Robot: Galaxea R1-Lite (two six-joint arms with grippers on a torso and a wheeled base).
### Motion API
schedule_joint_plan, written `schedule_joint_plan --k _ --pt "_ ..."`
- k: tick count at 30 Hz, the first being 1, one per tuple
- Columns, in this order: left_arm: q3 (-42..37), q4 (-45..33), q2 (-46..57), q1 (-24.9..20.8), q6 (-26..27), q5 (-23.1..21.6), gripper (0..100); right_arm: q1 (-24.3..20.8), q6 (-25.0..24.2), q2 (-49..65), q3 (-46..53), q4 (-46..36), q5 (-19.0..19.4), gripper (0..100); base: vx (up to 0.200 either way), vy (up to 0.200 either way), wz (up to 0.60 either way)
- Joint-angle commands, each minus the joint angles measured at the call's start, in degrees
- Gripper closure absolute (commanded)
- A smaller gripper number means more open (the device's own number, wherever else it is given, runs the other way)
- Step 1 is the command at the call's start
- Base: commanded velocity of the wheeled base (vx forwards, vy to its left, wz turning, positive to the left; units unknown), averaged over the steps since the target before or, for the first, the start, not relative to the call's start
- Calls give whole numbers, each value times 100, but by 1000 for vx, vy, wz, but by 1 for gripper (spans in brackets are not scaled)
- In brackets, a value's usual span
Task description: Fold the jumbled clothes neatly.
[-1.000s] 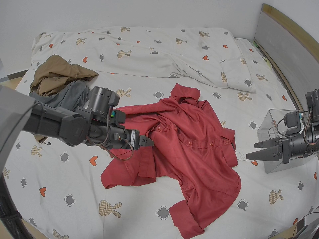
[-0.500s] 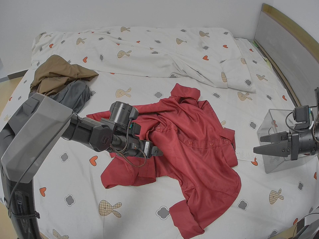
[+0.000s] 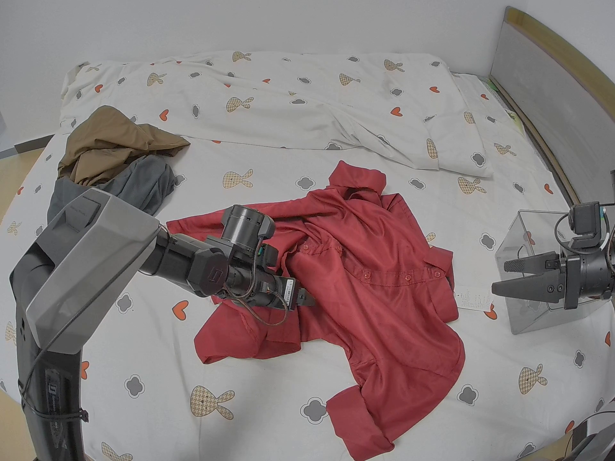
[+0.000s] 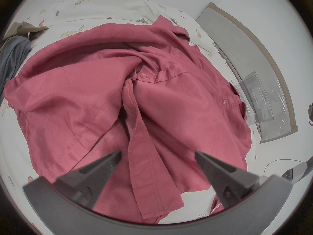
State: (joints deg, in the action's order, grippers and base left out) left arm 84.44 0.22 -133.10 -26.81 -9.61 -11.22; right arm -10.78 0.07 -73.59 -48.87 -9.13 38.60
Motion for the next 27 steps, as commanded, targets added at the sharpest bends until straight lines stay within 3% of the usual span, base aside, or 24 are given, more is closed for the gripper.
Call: schedule_joint_plan --k 1,12,16,27 --pt "-42 -13 73 44 -6 5 100 -12 1 -15 0 -1 8 0 0 0 0" --pt "-446 -48 530 527 3 5 100 -3 1 -6 0 -1 8 0 0 0 0" --pt "-482 -92 776 897 143 40 100 -3 1 -6 0 -1 8 0 0 0 0" --pt "-16 -910 1269 1793 398 199 100 -21 1 -6 0 -10 8 0 0 0 0"
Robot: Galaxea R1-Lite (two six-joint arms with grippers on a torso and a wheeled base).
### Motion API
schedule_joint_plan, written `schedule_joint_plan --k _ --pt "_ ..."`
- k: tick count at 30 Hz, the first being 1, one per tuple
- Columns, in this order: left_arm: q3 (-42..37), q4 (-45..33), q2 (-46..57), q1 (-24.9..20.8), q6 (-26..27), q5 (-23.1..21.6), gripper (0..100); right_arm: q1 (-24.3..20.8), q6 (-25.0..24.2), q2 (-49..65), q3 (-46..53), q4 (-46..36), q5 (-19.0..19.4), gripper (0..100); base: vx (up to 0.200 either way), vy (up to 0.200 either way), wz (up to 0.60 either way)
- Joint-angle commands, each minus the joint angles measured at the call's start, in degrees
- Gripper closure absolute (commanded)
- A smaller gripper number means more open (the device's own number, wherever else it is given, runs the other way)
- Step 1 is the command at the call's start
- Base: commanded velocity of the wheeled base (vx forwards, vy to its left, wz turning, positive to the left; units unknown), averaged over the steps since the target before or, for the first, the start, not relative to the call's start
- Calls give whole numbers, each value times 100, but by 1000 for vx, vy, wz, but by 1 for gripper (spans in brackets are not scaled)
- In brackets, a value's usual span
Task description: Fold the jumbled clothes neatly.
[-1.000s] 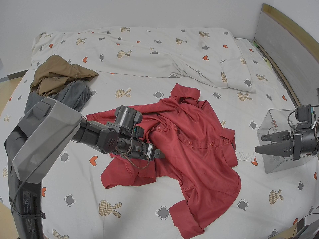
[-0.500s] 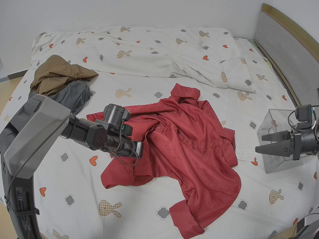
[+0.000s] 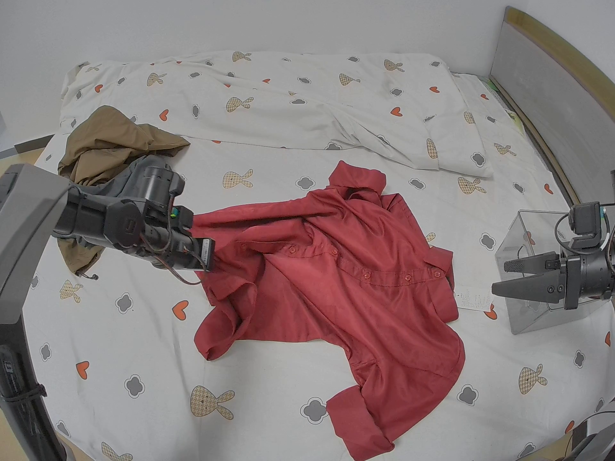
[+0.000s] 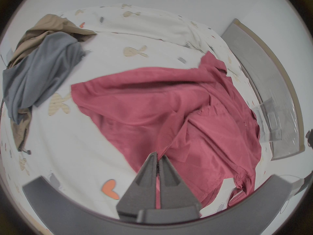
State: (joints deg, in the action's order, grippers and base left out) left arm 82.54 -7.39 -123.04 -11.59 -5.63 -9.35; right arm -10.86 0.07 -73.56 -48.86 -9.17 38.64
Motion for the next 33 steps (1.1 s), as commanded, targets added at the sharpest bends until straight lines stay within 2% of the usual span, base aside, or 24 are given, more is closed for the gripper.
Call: schedule_joint_plan --k 1,8,9,16,23,28,32,33 --pt "192 -210 263 316 1 12 100 -12 1 -9 8 -6 3 0 0 0 0" --pt "122 -325 201 447 89 56 100 -12 1 -9 8 -6 3 0 0 0 0" --pt "113 -325 184 447 150 74 0 -12 1 -9 8 -6 3 0 0 0 0" --pt "113 -246 78 553 220 689 0 -12 1 -1 8 -6 3 0 0 0 0" --pt "-54 -246 386 737 212 768 0 -12 1 -1 8 -6 3 0 0 0 0" --pt "-1179 -175 1370 623 185 513 0 -4 1 -9 8 -6 3 0 0 0 0" --pt "-2418 484 2153 439 176 -243 0 -12 1 -9 8 -6 3 0 0 0 0" --pt "-2717 677 2258 368 185 -313 0 -12 1 -18 17 -6 3 0 0 0 0"
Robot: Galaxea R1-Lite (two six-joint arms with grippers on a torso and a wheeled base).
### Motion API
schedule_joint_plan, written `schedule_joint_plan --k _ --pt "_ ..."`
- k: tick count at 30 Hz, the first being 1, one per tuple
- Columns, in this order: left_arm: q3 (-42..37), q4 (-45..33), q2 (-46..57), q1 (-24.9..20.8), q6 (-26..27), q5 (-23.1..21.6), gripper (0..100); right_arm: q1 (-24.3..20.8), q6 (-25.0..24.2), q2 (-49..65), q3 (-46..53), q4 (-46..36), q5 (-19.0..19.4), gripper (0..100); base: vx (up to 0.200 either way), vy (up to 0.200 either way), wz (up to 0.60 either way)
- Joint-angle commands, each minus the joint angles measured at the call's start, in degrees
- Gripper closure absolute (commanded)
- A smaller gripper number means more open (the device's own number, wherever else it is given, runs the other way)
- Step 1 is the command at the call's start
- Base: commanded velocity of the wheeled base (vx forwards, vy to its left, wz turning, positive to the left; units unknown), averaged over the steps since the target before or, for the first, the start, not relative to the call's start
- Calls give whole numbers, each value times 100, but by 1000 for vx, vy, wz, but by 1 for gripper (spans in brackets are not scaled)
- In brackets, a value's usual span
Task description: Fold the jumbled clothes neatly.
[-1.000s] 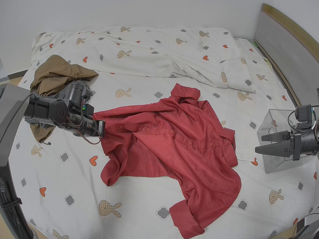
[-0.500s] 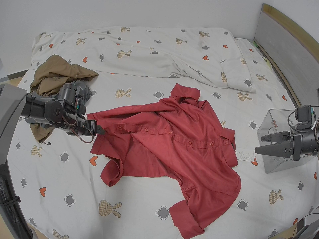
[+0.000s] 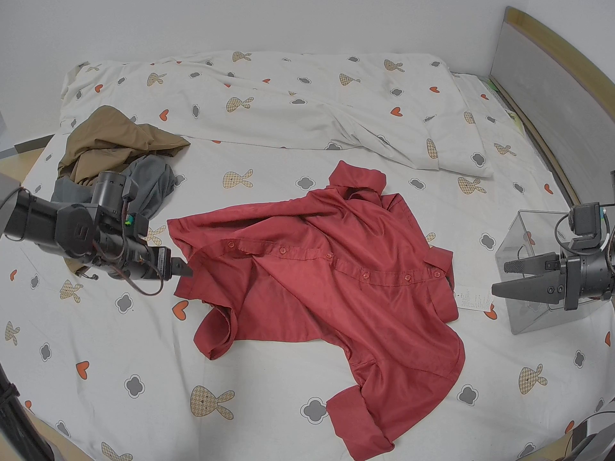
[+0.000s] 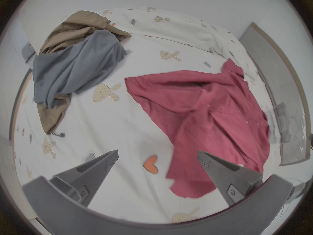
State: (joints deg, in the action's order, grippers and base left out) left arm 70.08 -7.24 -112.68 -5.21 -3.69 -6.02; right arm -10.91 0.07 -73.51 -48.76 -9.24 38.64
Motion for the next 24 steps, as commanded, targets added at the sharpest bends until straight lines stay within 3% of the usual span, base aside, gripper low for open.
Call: schedule_joint_plan --k 1,7,9,13,16,24 --pt "-1823 900 1310 -376 0 -646 0 -16 1 -23 7 1 3 0 0 0 0" --pt "-3343 2429 1433 -956 -9 -409 0 -16 1 -23 16 1 12 0 0 0 0" --pt "-3792 3124 1239 -1325 -17 31 0 -16 1 -41 25 1 12 0 0 0 0" --pt "-3994 3774 818 -1765 9 532 0 -25 1 -41 25 1 12 0 0 0 0" --pt "-3985 3976 510 -2002 9 787 0 -25 1 -41 25 1 12 0 0 0 0" --pt "-3888 4011 88 -2230 18 822 0 -16 1 -49 25 10 12 0 0 0 0"
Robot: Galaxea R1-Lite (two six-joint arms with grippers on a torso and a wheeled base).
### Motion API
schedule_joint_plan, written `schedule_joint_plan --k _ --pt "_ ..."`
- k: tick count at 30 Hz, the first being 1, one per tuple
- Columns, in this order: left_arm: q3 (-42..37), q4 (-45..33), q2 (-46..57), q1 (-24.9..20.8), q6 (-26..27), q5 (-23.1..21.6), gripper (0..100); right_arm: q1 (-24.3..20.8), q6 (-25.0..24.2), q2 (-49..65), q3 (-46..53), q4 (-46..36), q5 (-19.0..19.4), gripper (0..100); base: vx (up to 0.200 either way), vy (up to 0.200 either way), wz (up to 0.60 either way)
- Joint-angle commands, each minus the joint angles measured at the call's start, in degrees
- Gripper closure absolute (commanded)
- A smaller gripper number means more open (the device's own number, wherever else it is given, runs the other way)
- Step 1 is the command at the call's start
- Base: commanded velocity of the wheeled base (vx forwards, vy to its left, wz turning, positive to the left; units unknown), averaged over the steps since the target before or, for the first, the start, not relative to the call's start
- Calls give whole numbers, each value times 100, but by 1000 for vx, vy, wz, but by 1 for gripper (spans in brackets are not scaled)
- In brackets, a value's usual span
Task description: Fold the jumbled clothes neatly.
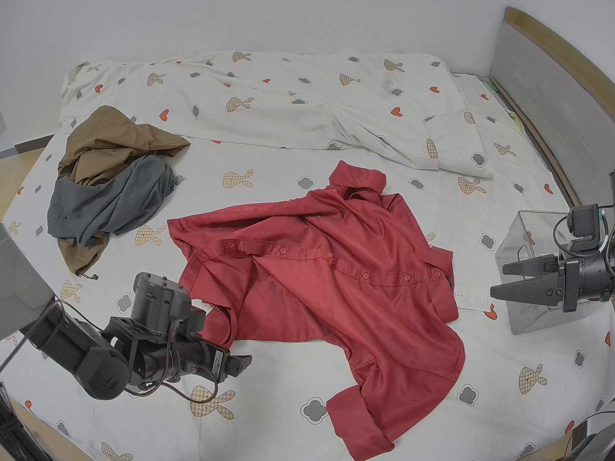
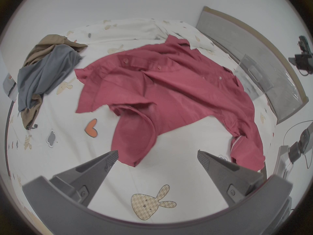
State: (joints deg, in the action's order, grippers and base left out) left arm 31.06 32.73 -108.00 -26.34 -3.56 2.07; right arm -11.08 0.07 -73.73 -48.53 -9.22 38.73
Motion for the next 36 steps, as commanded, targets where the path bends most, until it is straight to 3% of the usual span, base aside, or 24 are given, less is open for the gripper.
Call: schedule_joint_plan --k 1,10,13,20,21,36 --pt "49 14 -442 -108 4 12 0 1 1 -36 2 -1 3 0 0 0 0" --pt "550 5 -784 68 31 100 0 9 1 -28 2 -1 3 0 0 0 0" --pt "691 14 -1013 209 435 232 0 1 1 -28 2 -1 3 0 0 0 0" --pt "761 23 -1224 226 497 470 0 1 1 -19 2 -1 3 0 0 0 0" --pt "743 190 -1268 226 497 478 100 1 1 -28 2 -1 3 0 0 0 0" --pt "568 480 -1180 367 444 584 100 -8 -7 -10 10 -1 12 0 0 0 0"
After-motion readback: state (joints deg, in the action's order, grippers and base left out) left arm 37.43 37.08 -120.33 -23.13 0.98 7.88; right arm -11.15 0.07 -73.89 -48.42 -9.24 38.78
